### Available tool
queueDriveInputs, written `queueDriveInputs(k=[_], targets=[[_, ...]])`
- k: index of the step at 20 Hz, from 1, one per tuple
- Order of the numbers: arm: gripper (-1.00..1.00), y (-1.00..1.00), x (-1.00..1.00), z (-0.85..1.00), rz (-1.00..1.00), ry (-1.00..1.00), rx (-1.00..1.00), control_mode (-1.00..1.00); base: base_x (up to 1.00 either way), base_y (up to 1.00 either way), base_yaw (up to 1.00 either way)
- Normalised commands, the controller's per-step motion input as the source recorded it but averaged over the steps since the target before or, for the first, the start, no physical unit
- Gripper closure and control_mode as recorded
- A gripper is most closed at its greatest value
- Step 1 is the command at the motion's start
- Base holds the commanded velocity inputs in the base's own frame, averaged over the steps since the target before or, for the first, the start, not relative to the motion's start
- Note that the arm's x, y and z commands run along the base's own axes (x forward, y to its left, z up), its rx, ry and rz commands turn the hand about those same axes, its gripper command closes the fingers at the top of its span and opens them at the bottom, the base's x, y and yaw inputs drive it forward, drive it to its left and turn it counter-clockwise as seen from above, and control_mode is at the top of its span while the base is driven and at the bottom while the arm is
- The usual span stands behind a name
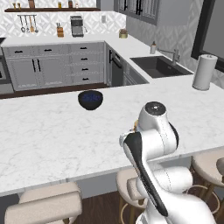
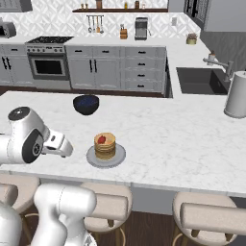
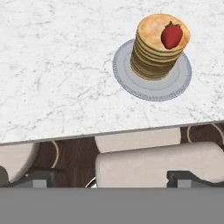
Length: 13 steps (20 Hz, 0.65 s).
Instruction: Take the strawberry from the fridge and place it on top of the pancake, located on the dining counter.
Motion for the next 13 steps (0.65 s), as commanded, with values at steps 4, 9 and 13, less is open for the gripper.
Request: queueDriveInputs(k=[4,9,13], targets=[[-1.00,1.00,-0.27,-0.25,0.00,0.02,-0.02,-1.00,0.00,0.00,0.00],[-1.00,0.77,0.03,-0.22,0.00,0.10,-0.06,-1.00,0.00,0.00,0.00],[-1.00,0.63,0.19,-0.29,-0.01,0.13,-0.05,-1.00,0.00,0.00,0.00]])
